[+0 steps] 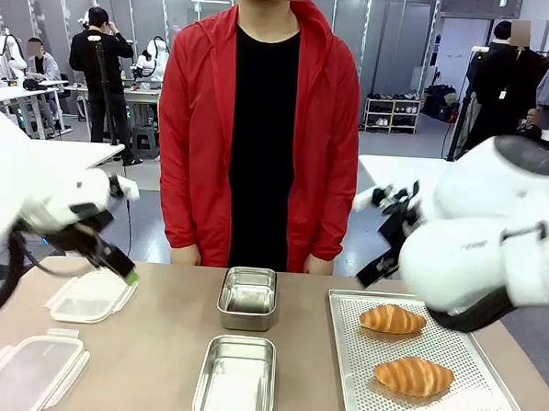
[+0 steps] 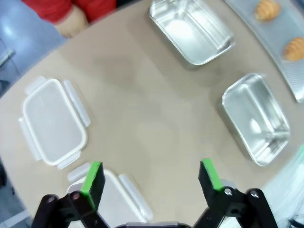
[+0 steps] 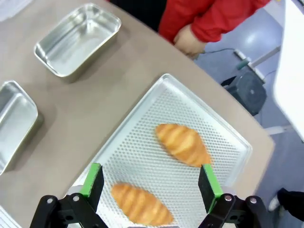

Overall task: Place the bread into the airtight container.
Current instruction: Pick up a Butter Roll and place it into an empty Airtight Container.

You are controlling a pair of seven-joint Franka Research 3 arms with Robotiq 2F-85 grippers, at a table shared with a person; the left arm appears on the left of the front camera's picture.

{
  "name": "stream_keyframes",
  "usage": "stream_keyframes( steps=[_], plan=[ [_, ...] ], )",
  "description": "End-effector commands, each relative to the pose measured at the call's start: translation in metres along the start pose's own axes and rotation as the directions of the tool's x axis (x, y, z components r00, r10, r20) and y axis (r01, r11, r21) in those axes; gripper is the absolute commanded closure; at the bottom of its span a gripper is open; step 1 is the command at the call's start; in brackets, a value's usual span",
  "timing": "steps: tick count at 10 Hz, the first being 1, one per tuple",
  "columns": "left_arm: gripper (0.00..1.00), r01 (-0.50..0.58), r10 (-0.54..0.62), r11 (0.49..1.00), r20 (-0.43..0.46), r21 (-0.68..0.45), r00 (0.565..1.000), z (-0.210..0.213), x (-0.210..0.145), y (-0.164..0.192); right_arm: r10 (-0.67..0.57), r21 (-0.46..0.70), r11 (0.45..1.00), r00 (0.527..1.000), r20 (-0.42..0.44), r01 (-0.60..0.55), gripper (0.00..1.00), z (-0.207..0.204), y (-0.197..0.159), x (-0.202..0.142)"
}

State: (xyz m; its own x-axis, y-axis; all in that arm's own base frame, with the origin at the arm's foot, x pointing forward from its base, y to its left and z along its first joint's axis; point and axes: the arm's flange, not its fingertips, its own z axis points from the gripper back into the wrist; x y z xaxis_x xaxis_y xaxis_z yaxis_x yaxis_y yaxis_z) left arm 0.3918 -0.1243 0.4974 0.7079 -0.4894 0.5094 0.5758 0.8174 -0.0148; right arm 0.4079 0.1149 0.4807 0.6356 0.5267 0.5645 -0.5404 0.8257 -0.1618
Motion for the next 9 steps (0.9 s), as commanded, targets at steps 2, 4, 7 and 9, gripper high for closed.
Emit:
stream_keyframes(
  steps=[2,4,7,9],
  plan=[
    [0.0,0.032,-0.03,0.997,0.027,-0.063,0.999,0.141,0.012,0.026,0.043,0.112,0.993,0.999,0.005,-0.043,0.0,0.101,-0.06,-0.014],
    [0.0,0.051,-0.049,0.998,0.048,-0.044,0.998,0.234,0.005,0.027,0.121,0.096,0.988,0.992,0.033,-0.123,0.0,0.164,-0.083,-0.043],
    [0.0,0.057,-0.054,0.998,0.171,-0.015,0.984,0.312,-0.01,0.016,0.145,0.093,0.984,0.987,0.064,-0.15,0.0,0.221,-0.099,-0.081],
    [0.0,0.03,-0.026,0.999,0.188,-0.02,0.982,0.324,-0.016,0.01,0.102,0.075,0.991,0.993,0.059,-0.106,0.0,0.228,-0.102,-0.092]
  ],
)
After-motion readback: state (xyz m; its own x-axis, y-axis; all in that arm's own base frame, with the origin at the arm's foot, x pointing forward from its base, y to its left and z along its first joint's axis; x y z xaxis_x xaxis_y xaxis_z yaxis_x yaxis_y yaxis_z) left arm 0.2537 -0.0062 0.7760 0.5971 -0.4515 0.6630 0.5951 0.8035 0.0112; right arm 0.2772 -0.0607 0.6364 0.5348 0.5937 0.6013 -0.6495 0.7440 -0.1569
